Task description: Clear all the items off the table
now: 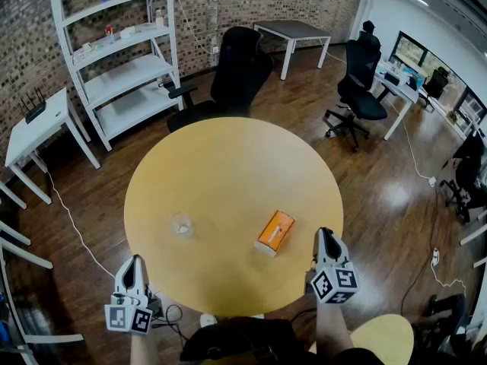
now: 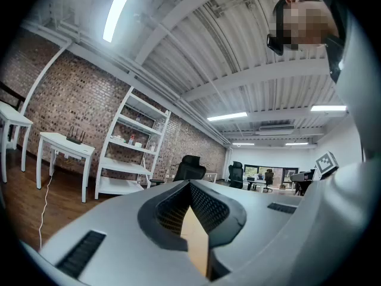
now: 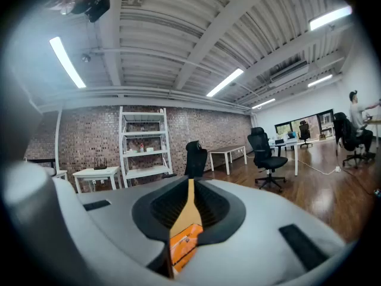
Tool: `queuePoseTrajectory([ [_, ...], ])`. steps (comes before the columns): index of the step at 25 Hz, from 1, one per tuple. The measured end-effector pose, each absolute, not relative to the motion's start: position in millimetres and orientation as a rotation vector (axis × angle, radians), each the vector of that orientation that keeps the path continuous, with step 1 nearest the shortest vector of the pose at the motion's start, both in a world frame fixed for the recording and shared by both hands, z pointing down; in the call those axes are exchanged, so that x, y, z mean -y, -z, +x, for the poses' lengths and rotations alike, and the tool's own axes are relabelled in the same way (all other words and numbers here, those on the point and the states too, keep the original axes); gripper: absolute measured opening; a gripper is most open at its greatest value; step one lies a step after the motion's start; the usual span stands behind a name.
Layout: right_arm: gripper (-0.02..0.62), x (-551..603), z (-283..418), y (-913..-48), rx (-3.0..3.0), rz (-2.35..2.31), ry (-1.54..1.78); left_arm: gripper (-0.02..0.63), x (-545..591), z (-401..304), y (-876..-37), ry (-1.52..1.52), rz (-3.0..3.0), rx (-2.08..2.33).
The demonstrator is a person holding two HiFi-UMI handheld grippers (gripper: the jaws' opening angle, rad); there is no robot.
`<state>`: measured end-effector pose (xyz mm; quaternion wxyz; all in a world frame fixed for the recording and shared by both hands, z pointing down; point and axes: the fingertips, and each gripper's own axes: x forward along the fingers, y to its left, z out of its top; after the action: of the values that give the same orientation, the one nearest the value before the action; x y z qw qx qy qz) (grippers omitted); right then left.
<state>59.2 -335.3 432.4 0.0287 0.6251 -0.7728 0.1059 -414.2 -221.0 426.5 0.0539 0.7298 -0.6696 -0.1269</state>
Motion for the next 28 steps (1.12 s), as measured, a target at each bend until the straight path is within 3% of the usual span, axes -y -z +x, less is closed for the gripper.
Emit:
queuePoseTrajectory([
  [8,0.293,377,30,-508,2.193,1.857,-0.650,0.002,243,-409,-443,0.359,2.236,1.959],
  [15,0.301,393,2,-566,1.950,1.893,-0.740,0.002,280,-429,-458,0.287,2.320,1.891],
  [17,0.347,394,-7,-579,1.909,1.883,-0.784,0.002,289,-431,-456,0.287,2.364,1.830],
  [27,0.348,394,-6,-623,1.715,1.936,-0.823,0.002,328,-400,-479,0.200,2.493,1.577],
  [28,0.376,394,-9,-630,1.705,1.933,-0.873,0.002,331,-399,-480,0.199,2.487,1.572],
])
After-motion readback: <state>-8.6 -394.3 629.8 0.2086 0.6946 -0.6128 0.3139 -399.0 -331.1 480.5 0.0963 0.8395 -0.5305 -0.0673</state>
